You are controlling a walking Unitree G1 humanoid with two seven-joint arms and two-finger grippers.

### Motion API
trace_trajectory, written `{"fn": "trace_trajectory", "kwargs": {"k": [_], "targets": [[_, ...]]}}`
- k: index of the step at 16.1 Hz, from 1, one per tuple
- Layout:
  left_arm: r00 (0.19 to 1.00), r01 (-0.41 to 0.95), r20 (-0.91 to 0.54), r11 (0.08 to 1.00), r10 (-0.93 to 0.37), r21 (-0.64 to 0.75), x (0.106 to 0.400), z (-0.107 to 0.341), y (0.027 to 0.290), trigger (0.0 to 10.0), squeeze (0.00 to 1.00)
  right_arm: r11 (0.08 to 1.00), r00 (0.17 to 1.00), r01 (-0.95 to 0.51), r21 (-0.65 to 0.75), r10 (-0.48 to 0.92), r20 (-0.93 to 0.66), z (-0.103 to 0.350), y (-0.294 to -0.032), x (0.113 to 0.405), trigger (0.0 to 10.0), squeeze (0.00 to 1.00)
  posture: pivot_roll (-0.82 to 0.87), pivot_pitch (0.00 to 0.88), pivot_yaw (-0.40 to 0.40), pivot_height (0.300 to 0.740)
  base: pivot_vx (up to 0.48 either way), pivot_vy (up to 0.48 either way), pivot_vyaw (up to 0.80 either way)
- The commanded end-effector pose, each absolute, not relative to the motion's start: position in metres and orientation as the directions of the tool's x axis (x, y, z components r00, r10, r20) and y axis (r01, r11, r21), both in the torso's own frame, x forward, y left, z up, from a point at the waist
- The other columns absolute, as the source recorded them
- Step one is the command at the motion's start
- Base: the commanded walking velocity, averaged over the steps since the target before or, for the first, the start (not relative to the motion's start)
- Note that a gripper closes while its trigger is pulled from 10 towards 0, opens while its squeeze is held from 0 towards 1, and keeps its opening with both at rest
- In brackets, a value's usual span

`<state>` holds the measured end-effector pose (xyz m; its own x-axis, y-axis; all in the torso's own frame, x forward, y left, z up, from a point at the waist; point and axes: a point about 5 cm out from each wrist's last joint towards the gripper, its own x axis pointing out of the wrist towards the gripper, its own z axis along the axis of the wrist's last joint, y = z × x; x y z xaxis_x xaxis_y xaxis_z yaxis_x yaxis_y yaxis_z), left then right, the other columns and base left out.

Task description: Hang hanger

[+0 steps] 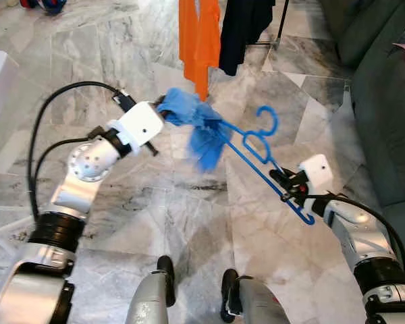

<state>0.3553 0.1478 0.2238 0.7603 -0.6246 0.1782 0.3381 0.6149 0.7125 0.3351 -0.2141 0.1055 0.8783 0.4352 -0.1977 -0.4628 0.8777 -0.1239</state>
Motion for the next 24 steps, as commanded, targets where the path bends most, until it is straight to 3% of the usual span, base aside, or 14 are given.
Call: {"fn": "trace_trajectory", "kwargs": {"k": [1, 7, 11, 15, 20, 24], "targets": [[0.761, 0.332, 0.181, 0.613, -0.623, 0.717, 0.353, 0.222, 0.147, 10.0, 0.0, 0.914, 0.907, -0.402, -0.056, 0.39, -0.156, 0.107, -0.223, 0.334, 10.0, 0.0, 0.07, 0.366, 0.021, 0.74, 0.0, 0.0, 0.0], [0.798, 0.304, 0.182, 0.644, -0.575, 0.702, 0.362, 0.218, 0.143, 10.0, 0.0, 0.811, 0.794, -0.584, -0.023, 0.566, -0.222, 0.089, -0.211, 0.315, 10.0, 0.0, 0.05, 0.366, 0.015, 0.74, 0.0, 0.0, 0.0], [0.802, 0.303, 0.184, 0.653, -0.568, 0.695, 0.363, 0.217, 0.141, 10.0, 0.0, 0.841, 0.812, -0.54, -0.026, 0.512, -0.281, 0.076, -0.222, 0.306, 10.0, 0.0, 0.05, 0.368, 0.016, 0.74, 0.0, 0.0, 0.0], [0.801, 0.301, 0.192, 0.659, -0.567, 0.689, 0.365, 0.219, 0.14, 10.0, 0.0, 0.938, 0.906, -0.331, -0.098, 0.287, -0.31, 0.073, -0.255, 0.307, 10.0, 0.0, 0.04, 0.367, 0.026, 0.74, 0.0, 0.0, 0.0], [0.849, 0.305, 0.11, 0.649, -0.517, 0.697, 0.371, 0.204, 0.144, 10.0, 0.0, 0.955, 0.95, -0.257, -0.145, 0.222, -0.22, 0.09, -0.264, 0.313, 10.0, 0.0, 0.04, 0.366, 0.024, 0.74, 0.0, 0.0, 0.0], [0.832, 0.343, 0.091, 0.638, -0.546, 0.689, 0.366, 0.192, 0.134, 10.0, 0.0, 0.97, 0.989, -0.132, -0.205, 0.115, -0.092, 0.113, -0.275, 0.322, 10.0, 0.0, 0.03, 0.366, 0.019, 0.74, 0.0, 0.0, 0.0]]}}
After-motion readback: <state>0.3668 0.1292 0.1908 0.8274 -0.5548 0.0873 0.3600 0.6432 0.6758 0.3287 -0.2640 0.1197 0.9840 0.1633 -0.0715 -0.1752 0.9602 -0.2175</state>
